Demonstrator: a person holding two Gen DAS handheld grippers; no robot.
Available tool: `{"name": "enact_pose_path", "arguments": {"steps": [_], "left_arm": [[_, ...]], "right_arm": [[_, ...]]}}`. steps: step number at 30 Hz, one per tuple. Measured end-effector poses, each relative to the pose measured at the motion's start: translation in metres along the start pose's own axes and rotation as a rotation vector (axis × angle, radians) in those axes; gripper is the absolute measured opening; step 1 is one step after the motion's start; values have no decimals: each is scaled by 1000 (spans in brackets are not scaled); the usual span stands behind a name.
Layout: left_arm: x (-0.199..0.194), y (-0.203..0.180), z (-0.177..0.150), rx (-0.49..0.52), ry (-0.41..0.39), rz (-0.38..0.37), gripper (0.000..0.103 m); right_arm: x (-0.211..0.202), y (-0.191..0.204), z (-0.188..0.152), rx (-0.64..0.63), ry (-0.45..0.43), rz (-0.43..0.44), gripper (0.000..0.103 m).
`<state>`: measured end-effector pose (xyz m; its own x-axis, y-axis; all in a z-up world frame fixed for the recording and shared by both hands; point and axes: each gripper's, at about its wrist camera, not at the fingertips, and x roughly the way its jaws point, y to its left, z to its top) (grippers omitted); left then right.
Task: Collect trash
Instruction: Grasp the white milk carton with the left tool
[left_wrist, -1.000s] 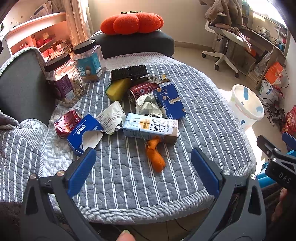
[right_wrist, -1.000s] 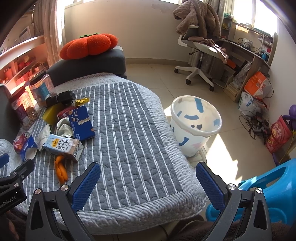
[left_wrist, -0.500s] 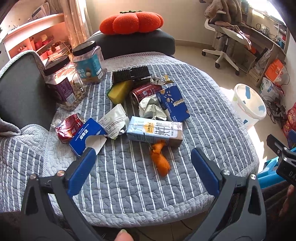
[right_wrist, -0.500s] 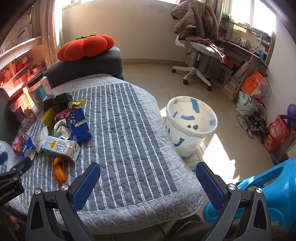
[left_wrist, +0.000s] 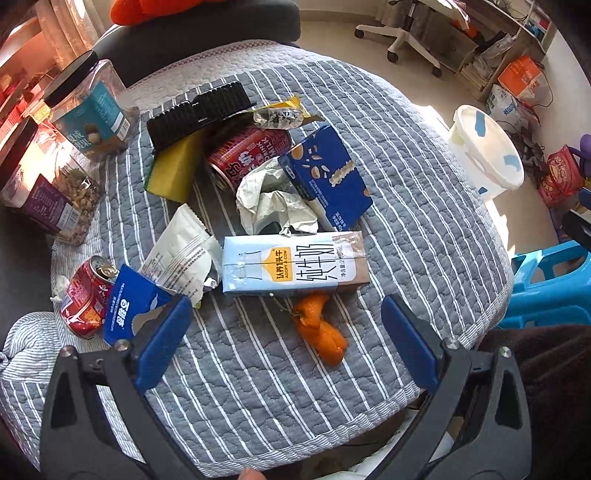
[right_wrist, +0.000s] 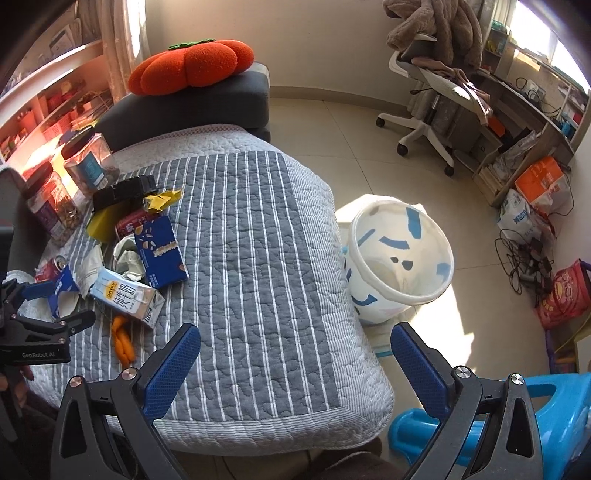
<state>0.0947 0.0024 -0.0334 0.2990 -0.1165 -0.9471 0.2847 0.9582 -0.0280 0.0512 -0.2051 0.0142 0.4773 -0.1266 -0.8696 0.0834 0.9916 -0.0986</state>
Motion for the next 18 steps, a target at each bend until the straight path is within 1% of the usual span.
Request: {"name": "enact_pose_path", "arguments": {"steps": [1, 2, 5, 7, 8, 9, 10, 13, 14, 16, 17, 18], "left_arm": [[6, 0, 4, 24, 23, -6, 99], [11, -1, 9, 56, 34, -29, 97], [20, -11, 22, 195, 37, -83, 96], [29, -22, 30, 293, 70, -94, 95], [34, -28, 31, 340, 88, -97, 94], [39, -35, 32, 386, 107, -98, 92], [44, -40, 34, 437, 127, -93, 92], [59, -54, 34, 539, 178, -76, 90], [64, -57, 34, 561, 192, -70, 90], [77, -62, 35, 593, 211, -28, 89], [82, -64, 36, 603, 217, -5, 87], [88, -64, 37, 603, 229, 10, 82]], "right_arm": [[8, -3, 2, 4, 15, 7, 103], [15, -7, 2, 17, 28, 15, 103], [42, -21, -2, 83, 89, 58, 103], [58, -30, -5, 127, 152, 86, 103], [63, -34, -4, 139, 170, 99, 103], [65, -37, -3, 145, 170, 103, 103], [64, -40, 0, 149, 164, 94, 103], [60, -51, 6, 156, 139, 65, 103], [60, -54, 7, 161, 138, 68, 103], [60, -58, 8, 171, 142, 78, 103], [60, -59, 7, 174, 145, 84, 103], [61, -60, 7, 174, 147, 87, 103]]}}
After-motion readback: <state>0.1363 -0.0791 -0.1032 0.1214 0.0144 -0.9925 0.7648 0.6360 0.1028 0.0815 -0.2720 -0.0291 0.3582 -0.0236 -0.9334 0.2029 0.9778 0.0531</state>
